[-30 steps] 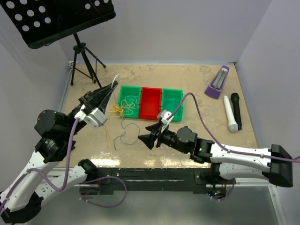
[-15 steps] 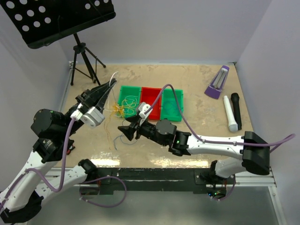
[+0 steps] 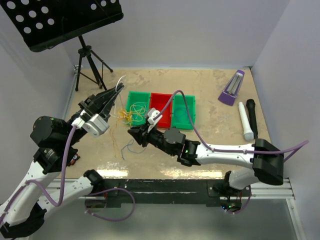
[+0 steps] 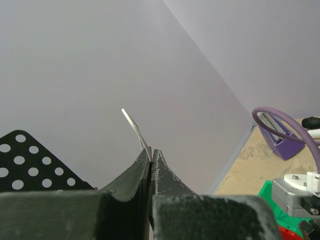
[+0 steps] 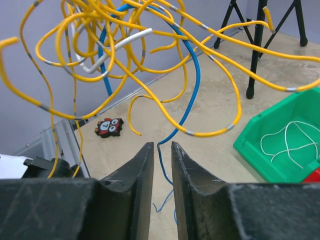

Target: Untangle the cables

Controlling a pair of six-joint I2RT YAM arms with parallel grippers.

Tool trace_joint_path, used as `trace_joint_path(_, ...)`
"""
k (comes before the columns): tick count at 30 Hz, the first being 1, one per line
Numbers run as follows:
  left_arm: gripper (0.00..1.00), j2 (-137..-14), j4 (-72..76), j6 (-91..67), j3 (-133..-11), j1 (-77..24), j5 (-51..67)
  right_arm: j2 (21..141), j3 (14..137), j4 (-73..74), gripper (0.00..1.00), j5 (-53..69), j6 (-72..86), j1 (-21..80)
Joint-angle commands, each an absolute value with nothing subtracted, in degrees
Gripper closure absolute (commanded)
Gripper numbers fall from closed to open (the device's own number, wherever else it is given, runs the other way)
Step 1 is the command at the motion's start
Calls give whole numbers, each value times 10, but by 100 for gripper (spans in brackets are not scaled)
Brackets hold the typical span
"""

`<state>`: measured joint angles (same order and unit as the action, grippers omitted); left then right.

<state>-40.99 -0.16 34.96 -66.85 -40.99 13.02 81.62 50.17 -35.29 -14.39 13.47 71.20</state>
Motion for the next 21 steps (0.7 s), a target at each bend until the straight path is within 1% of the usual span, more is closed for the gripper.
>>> trace_joint_path(1,100,-410,11,333,-693,-410,142,825,509,-388,66,-163,142,714)
trace_joint_path(2,100,-410,11,333,-694,-410,142,832,514,-384,60,-169,143,714)
trace_joint_path(4,100,-410,11,333,-693,-410,142,842,520,-388,53,-178,144,714)
trace_joint_path(7,100,-410,8,334,-695,-410,142,850,521,-402,54,-184,144,714)
trace_joint_path(8,100,-410,7,334,-696,-410,141,853,523,-403,58,-186,143,714)
trace_joint_path(10,100,-409,6,336,-696,-410,141,854,527,-393,72,-193,146,715)
trace_joint_path(11,100,-409,6,338,-695,-410,140,852,526,-389,81,-199,149,714)
trace_joint_path(12,100,-409,6,338,-696,-410,138,849,521,-387,93,-203,156,714)
trace_joint_path(13,100,-408,8,340,-694,-410,135,844,512,-385,100,-208,163,714)
trace_joint_path(21,100,-416,50,385,-708,-410,125,780,387,-355,100,-217,262,721)
